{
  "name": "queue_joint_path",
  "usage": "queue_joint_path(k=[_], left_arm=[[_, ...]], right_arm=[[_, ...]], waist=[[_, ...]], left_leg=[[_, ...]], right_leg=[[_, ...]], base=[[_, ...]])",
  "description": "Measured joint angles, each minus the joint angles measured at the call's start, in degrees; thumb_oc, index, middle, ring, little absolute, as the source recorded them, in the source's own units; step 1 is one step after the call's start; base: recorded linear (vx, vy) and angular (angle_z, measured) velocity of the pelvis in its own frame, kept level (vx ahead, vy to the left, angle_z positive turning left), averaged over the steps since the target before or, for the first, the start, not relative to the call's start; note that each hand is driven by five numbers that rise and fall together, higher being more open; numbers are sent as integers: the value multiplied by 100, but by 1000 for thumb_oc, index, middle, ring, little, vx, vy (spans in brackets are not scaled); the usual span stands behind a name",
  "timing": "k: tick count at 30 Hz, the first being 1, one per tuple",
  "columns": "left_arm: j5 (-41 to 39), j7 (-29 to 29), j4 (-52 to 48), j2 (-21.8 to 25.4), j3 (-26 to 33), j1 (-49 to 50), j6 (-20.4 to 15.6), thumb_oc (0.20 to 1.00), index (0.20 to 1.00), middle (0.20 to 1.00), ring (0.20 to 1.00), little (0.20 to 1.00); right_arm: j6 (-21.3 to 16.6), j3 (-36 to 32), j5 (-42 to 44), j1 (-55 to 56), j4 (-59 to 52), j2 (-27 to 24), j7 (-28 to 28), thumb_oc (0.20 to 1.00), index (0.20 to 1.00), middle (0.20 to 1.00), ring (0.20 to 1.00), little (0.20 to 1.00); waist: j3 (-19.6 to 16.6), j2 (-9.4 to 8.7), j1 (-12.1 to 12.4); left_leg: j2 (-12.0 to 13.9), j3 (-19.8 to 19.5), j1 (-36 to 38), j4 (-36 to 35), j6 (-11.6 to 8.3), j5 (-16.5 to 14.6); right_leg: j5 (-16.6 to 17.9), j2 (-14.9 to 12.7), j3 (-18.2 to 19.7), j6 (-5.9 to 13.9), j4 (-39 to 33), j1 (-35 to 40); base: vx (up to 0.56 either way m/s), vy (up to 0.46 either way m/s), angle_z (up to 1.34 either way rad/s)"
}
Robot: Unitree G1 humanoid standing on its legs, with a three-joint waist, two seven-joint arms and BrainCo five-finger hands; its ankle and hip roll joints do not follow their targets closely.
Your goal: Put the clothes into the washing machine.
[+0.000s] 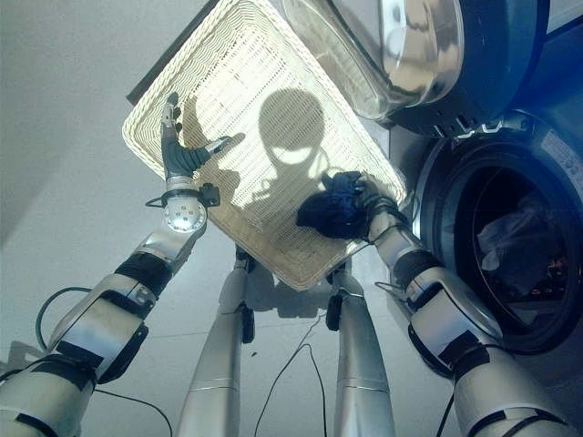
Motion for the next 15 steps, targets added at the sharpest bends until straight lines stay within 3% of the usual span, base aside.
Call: queue_joint_path(k=[2,3,4,12,15], left_arm=[[0,-15,-4,14,18,20,2,1000,1000,1000,1000,1000],[0,-15,-4,14,18,20,2,1000,1000,1000,1000,1000],[0,-95,-3,20,59,64,3,1000,1000,1000,1000,1000],[0,-126,12,89,238,290,-1,1000,1000,1000,1000,1000],[0,-154,12,84,235,305,-12,1000,1000,1000,1000,1000]], right_arm=[[-83,-158,1319,307,-218,95,720,200,200,200,200,200],[-83,-158,1319,307,-218,95,720,200,200,200,200,200],[-86,-256,2451,608,-400,147,1328,200,200,200,200,200],[31,-714,5131,954,-641,195,2723,200,200,200,200,200],[48,-883,5657,923,-643,143,3043,200,200,200,200,200]], waist=[[0,-1,5],[0,-1,5],[2,-3,-2],[7,-13,-163],[7,-14,-184]], left_leg=[[11,0,-1,9,-5,-4],[11,0,-1,9,-5,-4],[17,1,-2,11,-9,-7],[35,7,-7,14,-14,-13],[52,7,-8,12,-16,-14]], right_leg=[[4,9,-1,-12,1,-1],[4,9,-1,-12,1,-1],[4,13,-2,-13,0,-1],[11,33,-1,-15,-30,0],[14,51,-2,-18,-43,0]], base=[[0,0,0],[0,0,0],[0,0,0],[0,0,0],[-2,-2,-1]])
